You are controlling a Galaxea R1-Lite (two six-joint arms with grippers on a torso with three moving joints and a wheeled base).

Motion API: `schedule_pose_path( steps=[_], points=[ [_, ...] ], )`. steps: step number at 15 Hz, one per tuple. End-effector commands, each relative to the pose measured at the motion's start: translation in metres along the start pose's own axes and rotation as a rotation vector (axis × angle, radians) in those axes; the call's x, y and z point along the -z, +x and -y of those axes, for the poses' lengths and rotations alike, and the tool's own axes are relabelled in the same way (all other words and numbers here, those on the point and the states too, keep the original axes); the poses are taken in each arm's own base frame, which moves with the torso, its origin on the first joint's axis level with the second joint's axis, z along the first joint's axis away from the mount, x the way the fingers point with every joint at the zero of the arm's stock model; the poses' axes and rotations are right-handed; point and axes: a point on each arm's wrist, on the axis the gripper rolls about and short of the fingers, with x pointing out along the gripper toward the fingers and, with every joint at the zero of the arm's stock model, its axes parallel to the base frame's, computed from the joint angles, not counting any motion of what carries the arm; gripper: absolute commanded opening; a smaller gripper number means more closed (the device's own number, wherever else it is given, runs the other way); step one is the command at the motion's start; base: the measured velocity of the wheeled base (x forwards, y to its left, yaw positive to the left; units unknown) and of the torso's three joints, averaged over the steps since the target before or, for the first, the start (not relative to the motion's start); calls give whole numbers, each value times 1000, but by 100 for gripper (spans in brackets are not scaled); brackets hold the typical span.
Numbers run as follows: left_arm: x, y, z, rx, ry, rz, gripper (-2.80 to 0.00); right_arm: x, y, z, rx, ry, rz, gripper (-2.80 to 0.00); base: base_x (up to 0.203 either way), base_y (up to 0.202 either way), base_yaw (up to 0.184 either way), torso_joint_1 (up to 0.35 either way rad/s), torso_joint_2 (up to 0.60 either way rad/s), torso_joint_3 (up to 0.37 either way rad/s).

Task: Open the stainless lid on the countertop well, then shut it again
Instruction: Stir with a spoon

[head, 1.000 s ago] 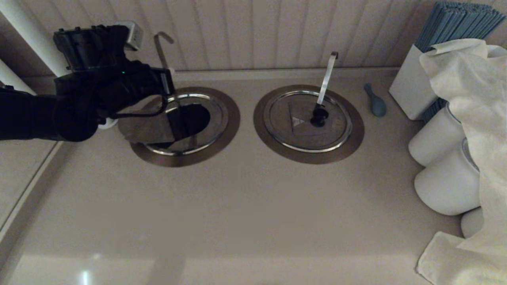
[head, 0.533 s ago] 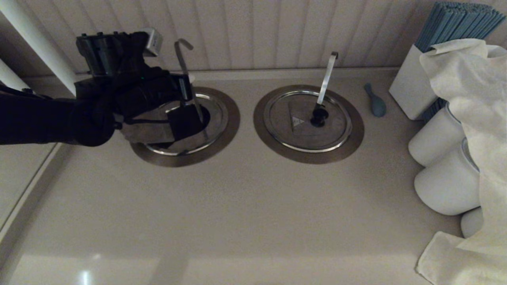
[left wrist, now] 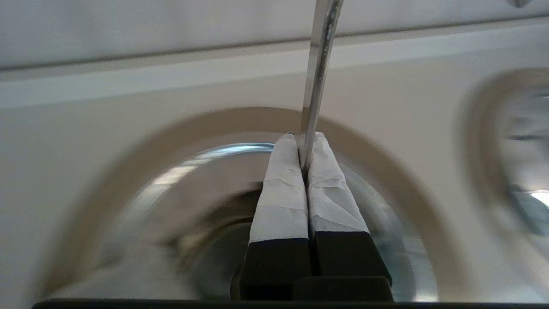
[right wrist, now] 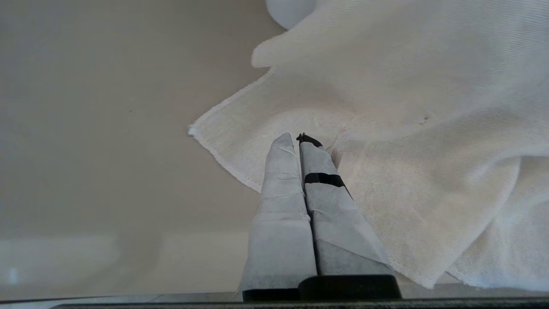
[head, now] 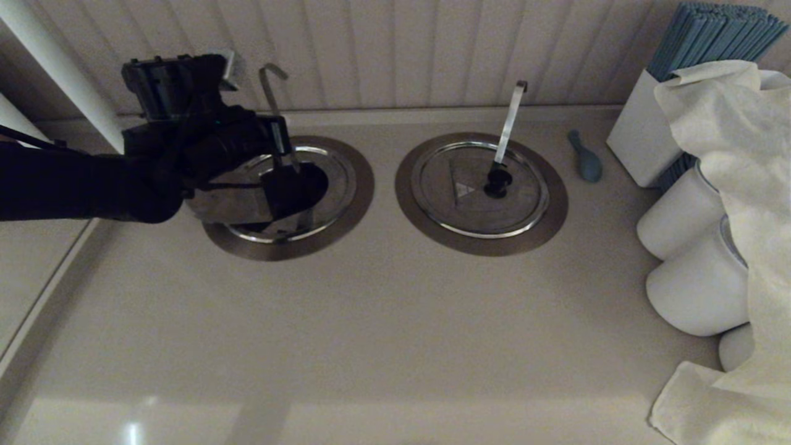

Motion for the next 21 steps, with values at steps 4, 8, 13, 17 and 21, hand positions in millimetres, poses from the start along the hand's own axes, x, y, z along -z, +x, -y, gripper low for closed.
schedule_pose_path(
  steps=[4, 8, 13, 17, 21],
  points=[
    [-9, -7, -22, -51, 14, 19, -280, 0, 0, 0, 0, 0, -1, -280, 0, 0, 0, 0, 0, 0],
    [-16, -24, -19, -9, 37, 16, -280, 0, 0, 0, 0, 0, -1, -280, 0, 0, 0, 0, 0, 0],
    [-20, -31, -15, 30, 48, 19, -280, 0, 0, 0, 0, 0, -2, -280, 0, 0, 0, 0, 0, 0],
    [-15, -26, 1, 77, 14, 7, -280, 0, 0, 0, 0, 0, -1, -280, 0, 0, 0, 0, 0, 0],
    [-4, -13, 5, 78, 11, -4, -280, 0, 0, 0, 0, 0, -1, -280, 0, 0, 0, 0, 0, 0]
  ],
)
